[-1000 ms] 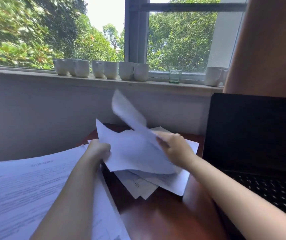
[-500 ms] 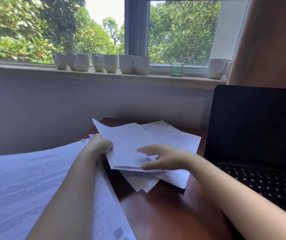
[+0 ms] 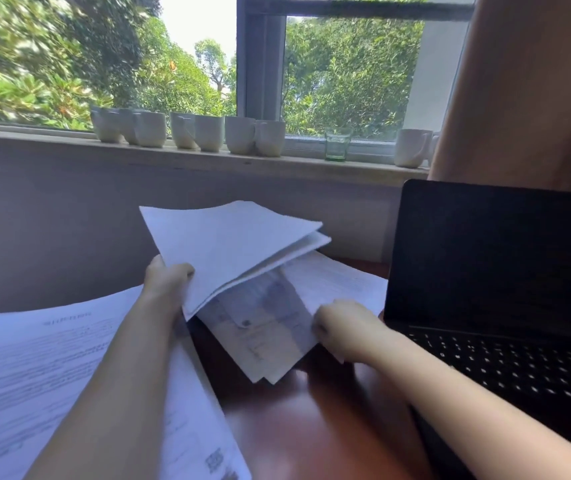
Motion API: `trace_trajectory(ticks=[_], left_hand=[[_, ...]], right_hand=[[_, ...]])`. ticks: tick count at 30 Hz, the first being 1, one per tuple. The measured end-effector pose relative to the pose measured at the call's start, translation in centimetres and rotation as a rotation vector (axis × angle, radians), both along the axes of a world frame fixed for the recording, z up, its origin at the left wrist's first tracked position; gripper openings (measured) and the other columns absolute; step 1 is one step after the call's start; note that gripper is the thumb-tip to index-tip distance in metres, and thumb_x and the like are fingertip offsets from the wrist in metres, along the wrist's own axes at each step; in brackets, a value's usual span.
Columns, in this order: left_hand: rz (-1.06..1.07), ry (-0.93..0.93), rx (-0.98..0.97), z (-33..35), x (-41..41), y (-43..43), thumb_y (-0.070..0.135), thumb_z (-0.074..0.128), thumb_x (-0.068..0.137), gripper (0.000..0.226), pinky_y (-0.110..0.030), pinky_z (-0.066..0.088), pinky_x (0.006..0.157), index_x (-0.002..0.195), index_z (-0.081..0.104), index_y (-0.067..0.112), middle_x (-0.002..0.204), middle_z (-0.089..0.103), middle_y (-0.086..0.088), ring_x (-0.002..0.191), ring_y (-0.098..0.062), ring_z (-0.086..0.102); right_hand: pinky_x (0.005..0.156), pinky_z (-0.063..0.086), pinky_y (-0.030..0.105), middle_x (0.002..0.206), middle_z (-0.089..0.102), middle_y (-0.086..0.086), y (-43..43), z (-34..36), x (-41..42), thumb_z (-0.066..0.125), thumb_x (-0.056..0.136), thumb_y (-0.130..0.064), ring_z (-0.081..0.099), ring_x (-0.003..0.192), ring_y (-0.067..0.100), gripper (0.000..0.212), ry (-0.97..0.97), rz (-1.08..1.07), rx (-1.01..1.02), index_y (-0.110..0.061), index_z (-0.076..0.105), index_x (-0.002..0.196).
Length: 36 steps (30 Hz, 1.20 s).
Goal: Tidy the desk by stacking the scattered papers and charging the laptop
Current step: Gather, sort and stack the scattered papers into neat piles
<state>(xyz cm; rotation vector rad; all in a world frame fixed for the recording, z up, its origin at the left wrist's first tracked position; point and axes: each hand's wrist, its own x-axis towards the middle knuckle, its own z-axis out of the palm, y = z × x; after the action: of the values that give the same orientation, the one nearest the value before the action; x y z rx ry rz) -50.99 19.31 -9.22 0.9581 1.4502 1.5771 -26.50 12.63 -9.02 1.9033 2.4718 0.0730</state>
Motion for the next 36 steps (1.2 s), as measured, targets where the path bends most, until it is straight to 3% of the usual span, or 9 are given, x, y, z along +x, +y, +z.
trace_trajectory(ticks=[5,9,13,16,19,23,26,31,36], left_hand=[[-0.046,-0.058,0.019,0.4,-0.3,-0.3,-0.007,0.048,0.089,0.032,-0.028,0.048,0.064,0.12,0.054,-0.005,0.097,0.062,-0.013,0.079,-0.025,0.059],[-0.155,0.066,-0.039,0.5,-0.4,-0.6,-0.008,0.047,0.088,0.021,-0.023,0.047,0.054,0.099,0.058,0.006,0.086,0.062,-0.009,0.069,-0.02,0.058],[-0.309,0.378,-0.189,0.7,-0.4,-1.3,0.017,0.063,0.062,0.033,-0.036,0.052,0.082,0.095,0.063,0.014,0.099,0.068,-0.01,0.087,-0.029,0.064],[-0.378,0.394,-0.275,1.3,0.4,-2.3,0.007,0.055,0.074,0.016,-0.025,0.047,0.063,0.089,0.06,0.011,0.081,0.063,-0.01,0.069,-0.024,0.058],[-0.336,0.298,-0.27,0.8,1.4,-2.5,-0.003,0.042,0.096,0.019,-0.014,0.039,0.036,0.095,0.059,0.004,0.074,0.052,-0.007,0.058,-0.015,0.045],[-0.399,-0.006,-0.273,1.1,1.7,-2.6,0.043,0.034,0.101,0.052,-0.021,0.045,0.079,0.126,0.055,0.002,0.124,0.058,-0.016,0.103,-0.029,0.059],[-0.349,-0.069,-0.272,1.0,1.1,-2.0,0.044,0.039,0.1,0.044,-0.032,0.039,0.089,0.117,0.058,0.008,0.122,0.06,-0.014,0.107,-0.027,0.057],[-0.493,0.171,-0.38,0.9,0.9,-2.6,0.007,0.047,0.095,0.009,-0.03,0.044,0.062,0.087,0.05,0.005,0.076,0.056,-0.011,0.067,-0.024,0.055],[-0.505,0.356,-0.396,0.9,0.8,-2.8,-0.005,0.05,0.089,0.013,-0.026,0.049,0.055,0.098,0.049,0.004,0.096,0.056,-0.015,0.072,-0.023,0.058]], right_hand=[[0.054,0.03,0.032,0.06,0.042,0.003,1.3,1.2,2.4,0.04,0.088,-0.006,0.041,0.066,0.025,0.033,0.474,-0.131,0.11,-0.012,0.037,0.056],[0.066,0.039,0.036,0.073,0.059,0.011,1.8,2.8,3.2,0.043,0.095,-0.017,0.05,0.072,0.031,0.026,0.639,-0.154,0.411,-0.004,0.054,0.075],[0.062,0.036,0.041,0.061,0.046,0.006,2.1,3.8,2.7,0.043,0.094,-0.012,0.036,0.066,0.031,0.027,0.55,-0.021,0.481,-0.012,0.042,0.066],[0.063,0.035,0.04,0.083,0.062,0.009,1.6,3.2,1.4,0.044,0.095,-0.015,0.052,0.08,0.035,0.02,0.325,0.132,0.369,-0.019,0.063,0.098],[0.061,0.033,0.032,0.104,0.066,0.003,1.2,1.3,0.4,0.036,0.101,-0.022,0.059,0.096,0.029,0.038,0.126,0.254,0.251,-0.042,0.052,0.129],[0.059,0.032,0.032,0.08,0.058,0.005,0.3,-1.0,-0.1,0.036,0.094,-0.007,0.044,0.073,0.031,0.041,-0.036,0.316,0.237,-0.035,0.051,0.12],[0.058,0.03,0.031,0.07,0.05,0.004,-0.1,-1.9,-0.3,0.041,0.087,-0.001,0.04,0.065,0.03,0.036,-0.136,0.347,0.27,-0.028,0.051,0.11],[0.066,0.037,0.031,0.076,0.059,0.0,-1.5,-0.5,0.1,0.042,0.096,-0.035,0.044,0.064,0.01,0.023,0.129,0.341,-0.06,-0.025,0.063,0.098],[0.076,0.042,0.029,0.089,0.066,0.0,1.2,0.4,2.1,0.047,0.096,-0.039,0.054,0.077,0.006,0.036,0.502,0.128,-0.205,-0.009,0.067,0.099]])
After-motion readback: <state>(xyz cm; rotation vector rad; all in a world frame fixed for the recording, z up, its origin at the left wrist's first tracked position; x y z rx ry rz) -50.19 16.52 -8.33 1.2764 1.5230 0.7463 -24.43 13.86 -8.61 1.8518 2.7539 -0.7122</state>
